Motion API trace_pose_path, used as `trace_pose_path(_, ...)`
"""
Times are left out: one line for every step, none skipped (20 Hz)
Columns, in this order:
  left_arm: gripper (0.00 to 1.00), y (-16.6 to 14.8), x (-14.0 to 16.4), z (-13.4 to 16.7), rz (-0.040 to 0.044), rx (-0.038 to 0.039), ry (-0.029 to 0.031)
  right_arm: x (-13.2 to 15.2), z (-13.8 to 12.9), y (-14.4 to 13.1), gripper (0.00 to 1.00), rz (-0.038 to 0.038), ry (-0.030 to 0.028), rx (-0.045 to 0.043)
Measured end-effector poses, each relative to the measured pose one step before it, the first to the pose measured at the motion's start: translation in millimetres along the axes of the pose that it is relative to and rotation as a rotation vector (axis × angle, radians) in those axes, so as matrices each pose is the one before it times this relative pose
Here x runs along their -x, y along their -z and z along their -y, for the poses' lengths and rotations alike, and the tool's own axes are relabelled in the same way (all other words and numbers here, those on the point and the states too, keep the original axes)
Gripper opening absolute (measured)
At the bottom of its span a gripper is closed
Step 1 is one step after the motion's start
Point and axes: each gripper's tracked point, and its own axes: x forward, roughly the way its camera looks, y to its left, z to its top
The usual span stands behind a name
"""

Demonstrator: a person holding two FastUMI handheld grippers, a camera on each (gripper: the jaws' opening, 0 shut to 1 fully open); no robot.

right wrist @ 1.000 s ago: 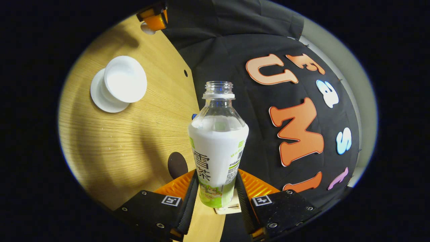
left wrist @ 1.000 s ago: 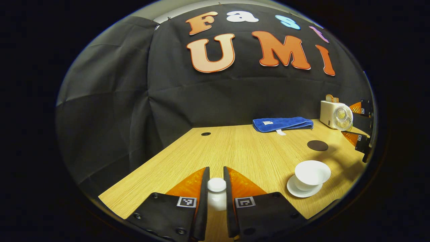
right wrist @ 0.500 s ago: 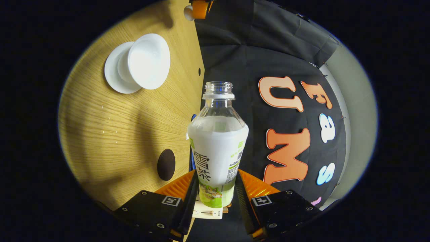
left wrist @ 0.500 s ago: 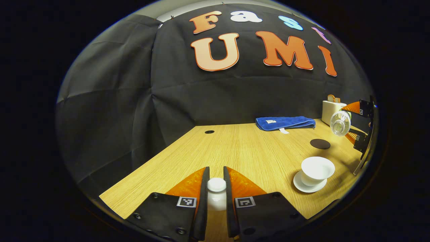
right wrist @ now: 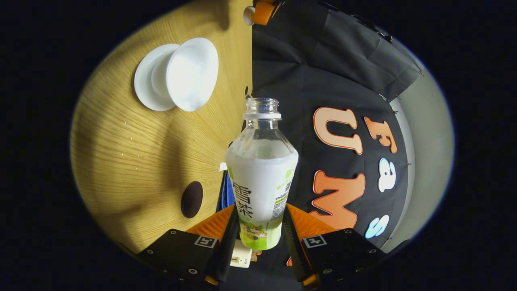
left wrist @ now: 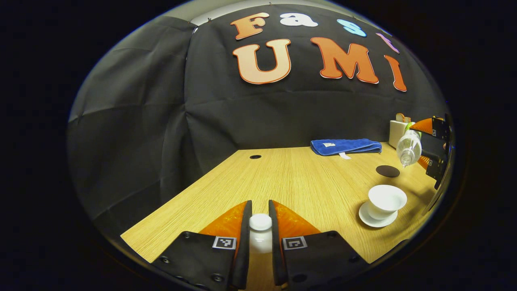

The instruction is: Open the teacup lid with one hand, grasp the water bottle and pour water into the teacup with the other hand; after pouring, place the water bottle on the coaster and then close the teacup lid.

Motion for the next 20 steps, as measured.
trace_pose_path(0.27,-0.18,-0.54,-0.94,-0.00028,-0.00011,-0.00035,0.70,1.50,-1.30,0.62,0.00283,0.00609,0.01050)
trace_pose_path(0.28,-0.92,0.04,-0.01,0.00151,-0.00026,0.00072,-0.23,0.86,0.54,0.62,0.00572,0.00581,0.00856)
trace_pose_path(0.28,0.43,0.59,-0.90,0.00044,-0.00149,-0.00079,-0.12,1.35,0.88,0.62,0.00144,0.00800,0.00835)
trace_pose_path(0.28,-1.30,0.18,-0.17,0.00183,-0.00063,0.00019,-2.02,0.52,-0.32,0.62,0.00349,0.00892,0.00998)
trace_pose_path(0.28,-0.22,0.60,-1.32,0.00187,0.00051,-0.00032,-1.52,2.74,1.51,0.59,-0.00499,0.01378,0.01283)
trace_pose_path(0.28,-0.91,0.62,0.12,0.00144,-0.00033,0.00066,-3.20,7.45,0.62,0.65,-0.00109,0.01824,0.01395)
trace_pose_path(0.28,-0.92,0.08,-0.44,0.00226,-0.00086,-0.00128,-1.91,4.06,0.46,0.62,0.00060,0.01107,0.00847)
trace_pose_path(0.27,-0.04,-0.59,-0.38,-0.00106,-0.00084,-0.00001,-1.20,1.90,1.75,0.65,0.00233,0.00483,0.00308)
trace_pose_path(0.28,-0.71,0.81,-1.29,0.00027,0.00033,-0.00103,-0.32,1.58,0.20,0.62,0.00315,0.00665,0.00420)
trace_pose_path(0.28,-0.69,0.29,0.06,0.00094,0.00068,0.00008,-0.60,4.51,0.79,0.62,0.00319,0.00892,0.00879)
trace_pose_path(0.28,-1.05,0.46,-0.29,0.00069,0.00016,-0.00213,-0.24,5.60,0.89,0.62,0.00204,0.01113,0.01113)
trace_pose_path(0.28,0.32,1.00,-1.54,0.00144,0.00014,-0.00055,-0.82,4.03,1.40,0.62,0.00407,0.01028,0.01170)
trace_pose_path(0.28,-0.76,-0.50,-1.39,0.00032,0.00041,-0.00347,-0.13,3.85,1.49,0.62,-0.00175,0.01568,0.01026)
trace_pose_path(0.28,-0.84,0.21,-0.47,0.00044,0.00145,-0.00177,1.08,4.03,0.56,0.62,0.00168,0.01255,0.00843)
trace_pose_path(0.28,-0.14,-0.20,-0.82,0.00049,0.00134,-0.00380,-2.85,3.99,2.61,0.62,0.00101,0.01027,0.00622)
trace_pose_path(0.28,0.70,0.77,-0.54,-0.00180,0.00009,-0.00095,-1.22,2.59,1.92,0.62,0.00197,0.00663,0.00537)
trace_pose_path(0.28,0.12,0.63,-1.13,-0.00254,-0.00281,-0.00332,-1.17,2.43,0.50,0.62,0.00156,0.00711,0.00444)
trace_pose_path(0.28,0.96,-0.94,-1.27,-0.00115,0.00135,-0.00218,-0.47,3.09,1.91,0.62,0.00168,0.00764,0.00583)
trace_pose_path(0.28,-0.94,0.26,-0.46,-0.00151,-0.00019,0.00005,-1.14,2.86,-0.53,0.62,0.00511,0.00821,0.00507)
trace_pose_path(0.28,-0.58,0.21,0.13,0.00186,0.00242,-0.00321,-0.67,2.87,0.64,0.62,0.00415,0.00518,0.00578)
